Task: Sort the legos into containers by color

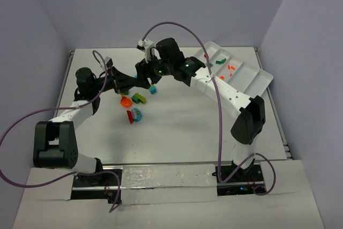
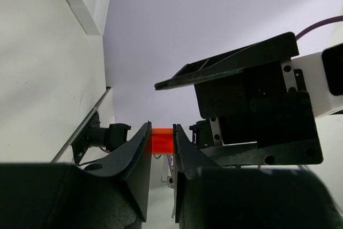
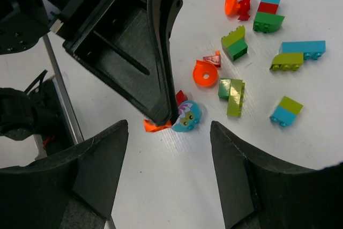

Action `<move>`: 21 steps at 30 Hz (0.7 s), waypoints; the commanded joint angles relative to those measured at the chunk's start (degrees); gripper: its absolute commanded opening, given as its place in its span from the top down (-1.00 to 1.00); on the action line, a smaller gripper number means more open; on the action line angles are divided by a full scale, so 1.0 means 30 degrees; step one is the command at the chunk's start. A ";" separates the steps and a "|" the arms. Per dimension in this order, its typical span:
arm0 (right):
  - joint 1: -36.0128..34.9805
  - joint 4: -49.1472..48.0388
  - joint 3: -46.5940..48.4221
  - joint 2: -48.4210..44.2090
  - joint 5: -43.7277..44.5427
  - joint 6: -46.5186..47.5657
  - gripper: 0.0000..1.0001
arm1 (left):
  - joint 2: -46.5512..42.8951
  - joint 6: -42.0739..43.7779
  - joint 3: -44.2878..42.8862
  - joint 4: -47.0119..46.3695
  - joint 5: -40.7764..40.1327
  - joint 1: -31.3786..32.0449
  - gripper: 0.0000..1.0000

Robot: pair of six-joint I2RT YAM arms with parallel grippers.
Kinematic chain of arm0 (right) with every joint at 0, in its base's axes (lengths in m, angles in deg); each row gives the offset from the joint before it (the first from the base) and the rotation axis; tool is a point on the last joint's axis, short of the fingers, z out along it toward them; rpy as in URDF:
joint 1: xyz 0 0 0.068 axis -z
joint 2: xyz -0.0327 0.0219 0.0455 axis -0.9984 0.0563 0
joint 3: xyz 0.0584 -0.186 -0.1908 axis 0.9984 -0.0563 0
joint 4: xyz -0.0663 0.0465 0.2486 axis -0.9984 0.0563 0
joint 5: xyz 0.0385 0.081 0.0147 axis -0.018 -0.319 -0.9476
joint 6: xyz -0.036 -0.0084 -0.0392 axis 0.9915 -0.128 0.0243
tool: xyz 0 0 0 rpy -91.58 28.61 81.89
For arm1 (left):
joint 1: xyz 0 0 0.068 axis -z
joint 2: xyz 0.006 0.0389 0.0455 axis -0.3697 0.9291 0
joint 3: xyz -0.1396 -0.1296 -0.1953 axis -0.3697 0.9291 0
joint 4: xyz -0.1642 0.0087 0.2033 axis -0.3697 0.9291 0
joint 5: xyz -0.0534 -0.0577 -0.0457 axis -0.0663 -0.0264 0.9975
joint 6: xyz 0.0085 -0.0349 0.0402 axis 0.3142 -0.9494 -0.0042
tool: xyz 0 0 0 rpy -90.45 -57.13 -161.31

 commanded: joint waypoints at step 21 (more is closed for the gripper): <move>-0.0337 -0.0245 0.0290 0.0266 -0.0497 0.0300 0.30 | -0.0253 -0.1382 0.0146 -0.2077 -0.0356 0.0315 1.00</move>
